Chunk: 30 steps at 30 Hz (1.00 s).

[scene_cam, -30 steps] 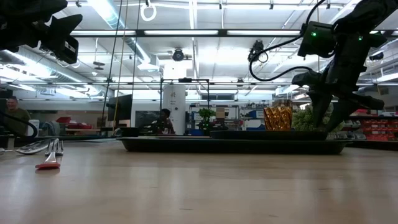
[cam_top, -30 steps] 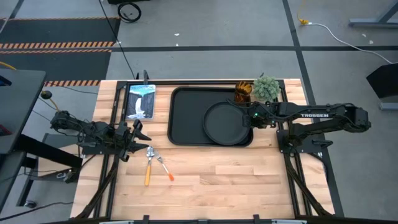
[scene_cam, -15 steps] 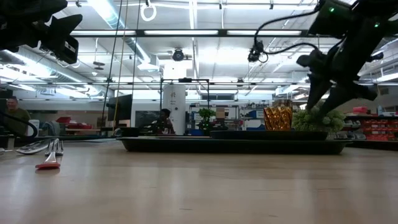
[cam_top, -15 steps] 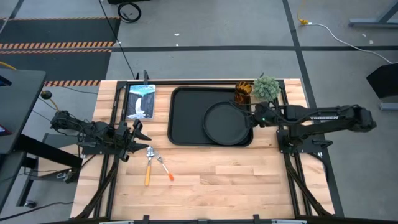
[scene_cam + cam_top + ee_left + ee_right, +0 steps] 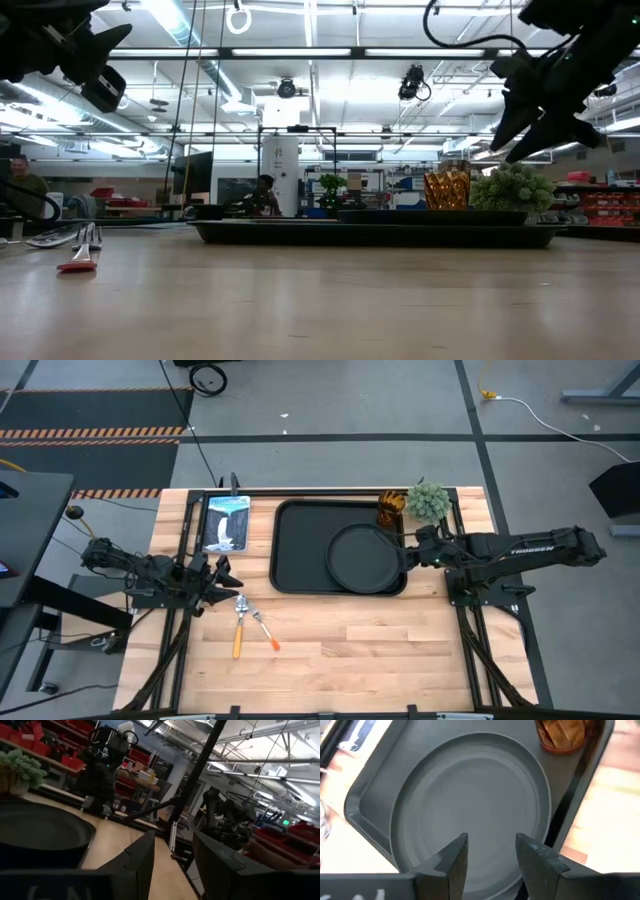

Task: Pick and place plate/cup/fork/spoon on tray
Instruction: Put the orange fork on the black tray at the left side of the black plate

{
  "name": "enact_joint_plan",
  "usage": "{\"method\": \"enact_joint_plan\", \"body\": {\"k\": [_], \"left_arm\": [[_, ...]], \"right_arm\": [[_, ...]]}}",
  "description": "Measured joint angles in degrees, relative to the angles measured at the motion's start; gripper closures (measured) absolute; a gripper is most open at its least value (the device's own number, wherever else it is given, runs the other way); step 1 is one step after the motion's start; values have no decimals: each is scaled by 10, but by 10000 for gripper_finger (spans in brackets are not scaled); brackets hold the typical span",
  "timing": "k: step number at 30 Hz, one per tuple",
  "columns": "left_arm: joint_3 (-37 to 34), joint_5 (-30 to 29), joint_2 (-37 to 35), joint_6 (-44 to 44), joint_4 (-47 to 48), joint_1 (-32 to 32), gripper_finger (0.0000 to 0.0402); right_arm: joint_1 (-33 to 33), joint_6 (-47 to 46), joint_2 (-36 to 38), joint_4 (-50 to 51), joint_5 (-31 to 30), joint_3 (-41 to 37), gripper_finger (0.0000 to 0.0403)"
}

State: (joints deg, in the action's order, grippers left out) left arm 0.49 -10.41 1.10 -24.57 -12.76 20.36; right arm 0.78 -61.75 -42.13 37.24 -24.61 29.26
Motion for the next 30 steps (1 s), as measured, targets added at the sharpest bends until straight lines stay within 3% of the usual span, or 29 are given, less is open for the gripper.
{"method": "enact_joint_plan", "body": {"k": [6,14,18,20,25,30], "left_arm": [[0,-7,0,31,1,0,259],[0,-30,0,27,31,1,259],[0,105,7,58,33,4,259],[0,138,15,33,26,10,260],[0,89,63,-86,47,39,259],[2,30,137,-187,56,85,259]], "right_arm": [[-27,82,-1,-54,-44,0,232],[-71,196,-17,-150,-158,0,232],[-85,267,-31,-237,-221,0,232],[-86,325,-35,-294,-235,0,232],[-76,481,-37,-439,-239,0,232],[-57,549,-37,-480,-239,0,232]]}}
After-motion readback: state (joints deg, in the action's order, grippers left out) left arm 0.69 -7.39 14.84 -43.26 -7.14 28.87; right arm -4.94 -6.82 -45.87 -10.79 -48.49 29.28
